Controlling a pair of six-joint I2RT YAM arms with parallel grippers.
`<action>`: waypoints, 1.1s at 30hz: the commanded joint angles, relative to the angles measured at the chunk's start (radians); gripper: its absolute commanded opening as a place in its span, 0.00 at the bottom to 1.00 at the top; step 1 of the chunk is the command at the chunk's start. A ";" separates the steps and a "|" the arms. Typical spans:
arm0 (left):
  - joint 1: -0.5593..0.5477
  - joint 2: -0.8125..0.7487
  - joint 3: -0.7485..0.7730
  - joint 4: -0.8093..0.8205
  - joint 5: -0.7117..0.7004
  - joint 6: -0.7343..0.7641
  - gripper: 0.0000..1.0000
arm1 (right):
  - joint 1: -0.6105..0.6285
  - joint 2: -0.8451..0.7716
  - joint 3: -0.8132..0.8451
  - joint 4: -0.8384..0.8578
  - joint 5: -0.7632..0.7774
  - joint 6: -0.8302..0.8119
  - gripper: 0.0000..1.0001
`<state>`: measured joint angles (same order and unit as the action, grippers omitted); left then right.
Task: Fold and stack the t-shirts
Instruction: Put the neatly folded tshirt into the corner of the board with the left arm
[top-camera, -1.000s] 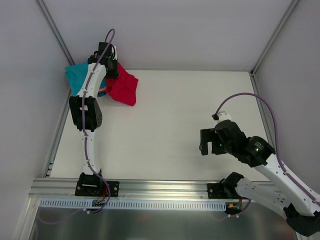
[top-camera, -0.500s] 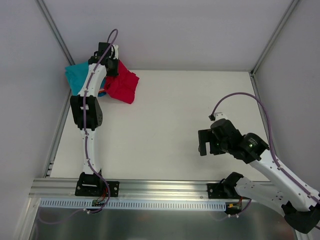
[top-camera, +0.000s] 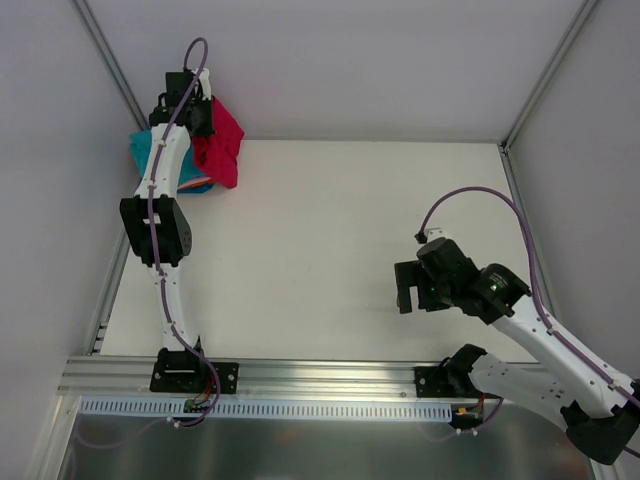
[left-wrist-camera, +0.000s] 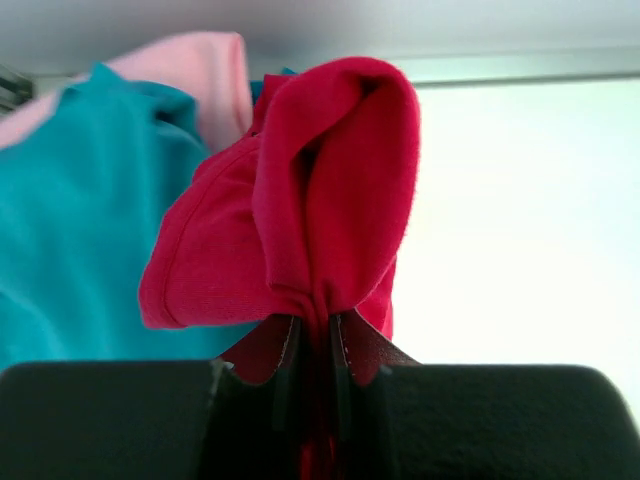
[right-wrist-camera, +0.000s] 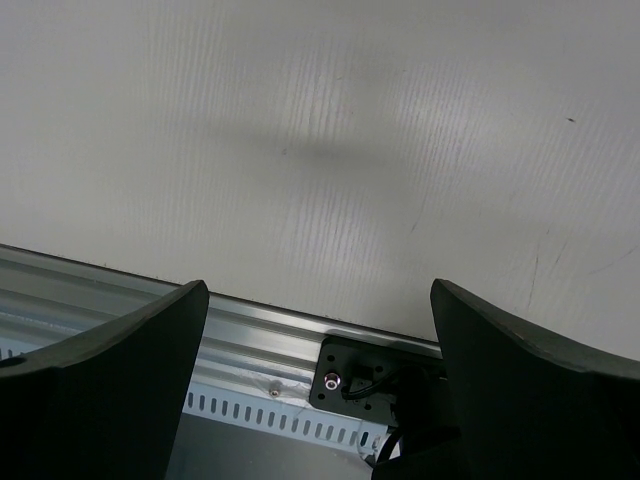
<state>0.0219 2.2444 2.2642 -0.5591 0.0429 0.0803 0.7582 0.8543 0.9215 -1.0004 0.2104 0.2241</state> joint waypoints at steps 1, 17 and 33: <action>0.019 -0.101 0.044 0.064 0.000 0.029 0.00 | -0.010 0.005 -0.006 -0.017 -0.002 0.008 0.99; 0.035 -0.086 0.139 0.085 0.103 -0.019 0.00 | -0.013 0.057 0.002 0.011 -0.022 0.012 1.00; 0.068 -0.144 0.124 0.042 0.048 0.006 0.00 | -0.013 0.065 -0.012 0.009 -0.023 0.011 1.00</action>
<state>0.0608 2.2131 2.3852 -0.5434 0.1139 0.0685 0.7494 0.9306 0.9180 -0.9897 0.1822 0.2249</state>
